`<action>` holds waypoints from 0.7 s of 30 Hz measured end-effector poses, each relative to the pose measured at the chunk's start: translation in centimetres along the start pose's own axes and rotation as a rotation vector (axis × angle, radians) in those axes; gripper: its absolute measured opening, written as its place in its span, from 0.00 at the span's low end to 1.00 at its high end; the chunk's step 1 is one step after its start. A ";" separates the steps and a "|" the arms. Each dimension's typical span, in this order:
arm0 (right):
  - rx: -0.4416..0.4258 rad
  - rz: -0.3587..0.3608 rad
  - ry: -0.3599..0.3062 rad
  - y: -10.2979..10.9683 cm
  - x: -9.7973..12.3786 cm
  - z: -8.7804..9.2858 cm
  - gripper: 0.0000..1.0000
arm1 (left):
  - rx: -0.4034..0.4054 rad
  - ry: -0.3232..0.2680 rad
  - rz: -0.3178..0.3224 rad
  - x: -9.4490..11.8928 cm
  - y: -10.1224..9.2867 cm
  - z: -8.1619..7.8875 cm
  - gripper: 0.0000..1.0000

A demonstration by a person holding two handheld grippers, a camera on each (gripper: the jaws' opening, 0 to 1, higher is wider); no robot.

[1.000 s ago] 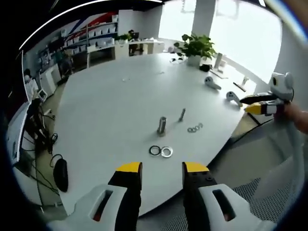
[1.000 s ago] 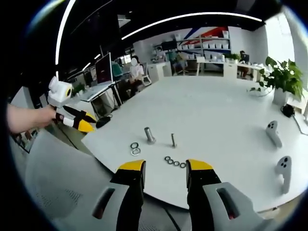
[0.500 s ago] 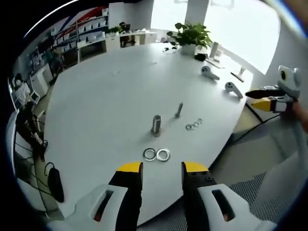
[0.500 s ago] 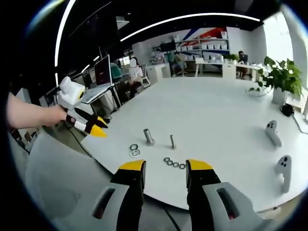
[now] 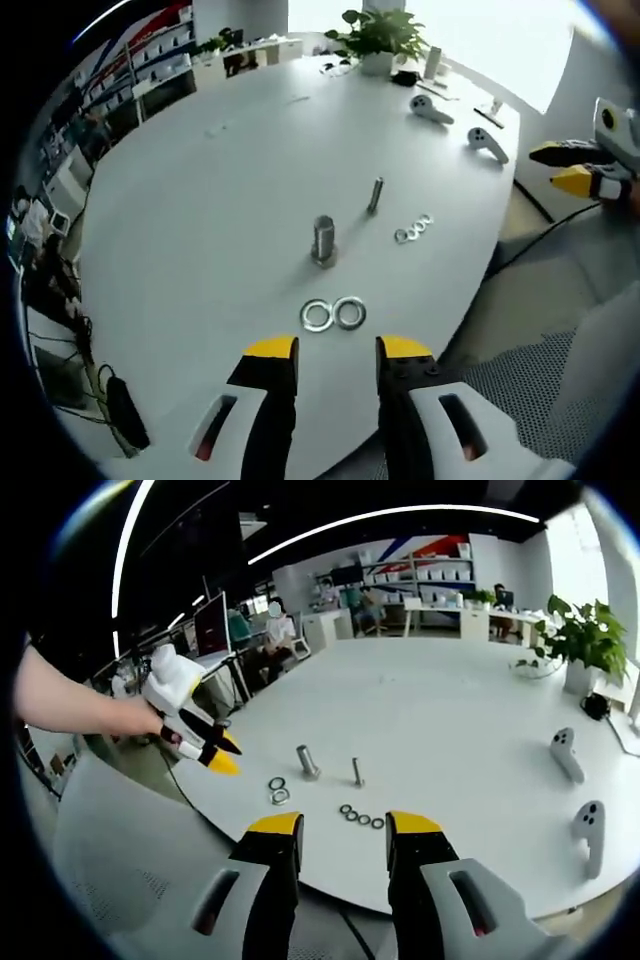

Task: Place the washer onto the threaded stud by aligning its center hole with the stud, sliding it down to the base, and recovering from edge contact or off-axis alignment until the washer reaches the visible bottom stop.

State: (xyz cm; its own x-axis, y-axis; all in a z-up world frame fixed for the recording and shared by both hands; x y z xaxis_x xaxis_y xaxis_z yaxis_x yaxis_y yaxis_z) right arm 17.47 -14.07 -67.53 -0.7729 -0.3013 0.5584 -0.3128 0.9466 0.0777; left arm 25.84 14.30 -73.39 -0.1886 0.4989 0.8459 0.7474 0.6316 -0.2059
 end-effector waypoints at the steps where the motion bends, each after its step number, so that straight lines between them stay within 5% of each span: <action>1: 0.000 0.001 0.001 0.0 0.0 0.0 0.35 | -0.010 0.015 -0.001 -0.3 0.3 -0.1 0.29; 16: -0.004 0.015 0.011 -0.2 0.0 0.2 0.35 | -0.102 0.180 -0.031 -3.8 2.7 0.3 0.30; 21: -0.016 0.023 0.003 -0.3 0.1 0.1 0.35 | -0.100 0.192 -0.028 -4.7 2.8 0.2 0.30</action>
State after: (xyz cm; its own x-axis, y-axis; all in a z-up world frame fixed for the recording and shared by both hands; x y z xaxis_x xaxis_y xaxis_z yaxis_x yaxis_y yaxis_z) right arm 17.46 -14.42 -67.59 -0.7781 -0.2787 0.5629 -0.2856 0.9552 0.0781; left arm 28.71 13.85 -78.09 -0.0928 0.3538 0.9307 0.8050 0.5768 -0.1390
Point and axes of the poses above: the point that each gripper's makers call its tool centre point, and the gripper's own axes: x roughly backward along the fingers, y roughly to its left, z roughly out of its underside, the point moved 7 cm from there along x, roughly backward along the fingers, and after that the axes turned 10 degrees about z, right-handed, at the moved point
